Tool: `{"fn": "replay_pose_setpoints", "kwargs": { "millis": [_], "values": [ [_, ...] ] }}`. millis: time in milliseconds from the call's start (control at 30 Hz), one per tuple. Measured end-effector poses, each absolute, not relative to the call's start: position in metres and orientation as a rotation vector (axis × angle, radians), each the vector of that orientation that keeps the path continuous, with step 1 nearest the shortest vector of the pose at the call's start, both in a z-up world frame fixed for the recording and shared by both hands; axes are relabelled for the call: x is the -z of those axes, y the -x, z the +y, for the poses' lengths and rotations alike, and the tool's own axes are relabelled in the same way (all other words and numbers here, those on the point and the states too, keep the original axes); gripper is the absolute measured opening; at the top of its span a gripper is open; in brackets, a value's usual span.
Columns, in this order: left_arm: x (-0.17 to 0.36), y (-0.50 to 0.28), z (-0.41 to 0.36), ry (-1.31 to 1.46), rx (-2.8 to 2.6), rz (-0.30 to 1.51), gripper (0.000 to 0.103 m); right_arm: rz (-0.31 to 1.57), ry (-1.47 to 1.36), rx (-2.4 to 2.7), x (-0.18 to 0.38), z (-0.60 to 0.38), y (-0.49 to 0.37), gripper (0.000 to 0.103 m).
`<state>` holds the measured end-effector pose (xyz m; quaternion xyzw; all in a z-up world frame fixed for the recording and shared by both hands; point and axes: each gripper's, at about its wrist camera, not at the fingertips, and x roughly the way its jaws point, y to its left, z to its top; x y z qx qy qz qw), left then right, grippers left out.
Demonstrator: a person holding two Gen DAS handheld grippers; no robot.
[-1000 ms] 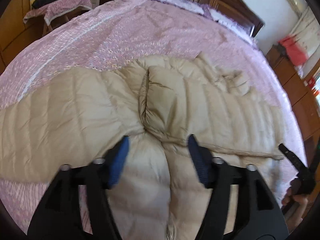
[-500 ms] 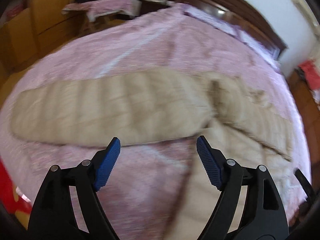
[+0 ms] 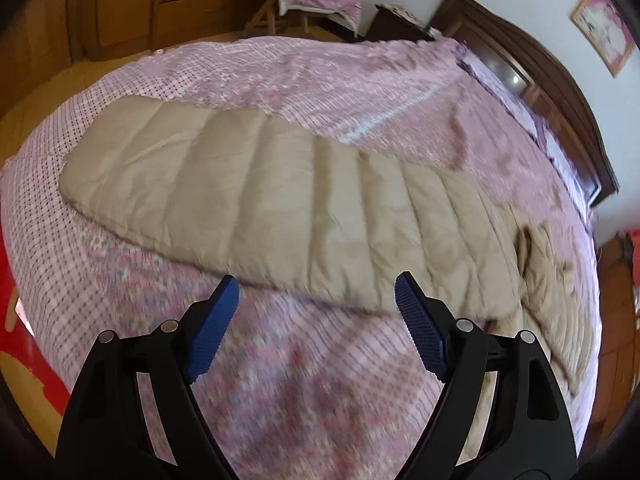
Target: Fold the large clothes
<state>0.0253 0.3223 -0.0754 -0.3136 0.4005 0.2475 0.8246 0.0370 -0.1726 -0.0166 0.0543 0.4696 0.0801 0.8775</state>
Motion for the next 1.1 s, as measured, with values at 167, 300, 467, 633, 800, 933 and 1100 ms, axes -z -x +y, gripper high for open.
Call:
{"fn": "replay_pose_setpoints", "kwargs": {
  "millis": [167,300,467,633,800,933,1100],
  "values": [
    [0.092,-0.036,0.347,0.714,-0.540,0.852,0.080,0.997,-0.103,-0.158,0.019,-0.169,-0.033,0.083],
    [0.106,-0.047,0.357,0.720,-0.553,0.856,0.080,0.998,-0.110,-0.151,0.019,-0.169,-0.028,0.083],
    [0.109,-0.061,0.347,0.579,-0.563,0.882,0.080,0.999,-0.108,-0.144,0.020,-0.172,-0.024,0.083],
    [0.109,-0.066,0.349,0.547,-0.578,0.874,0.075,1.010,-0.118,-0.142,0.026,-0.176,-0.024,0.083],
    [0.105,-0.070,0.350,0.518,-0.622,0.879,0.060,1.020,-0.121,-0.145,0.030,-0.177,-0.025,0.083],
    [0.098,-0.077,0.341,0.443,-0.617,0.875,0.035,1.028,-0.130,-0.144,0.034,-0.178,-0.027,0.083],
    [0.078,-0.079,0.328,0.383,-0.575,0.844,0.010,1.029,-0.140,-0.150,0.035,-0.181,-0.028,0.083]
  ]
}}
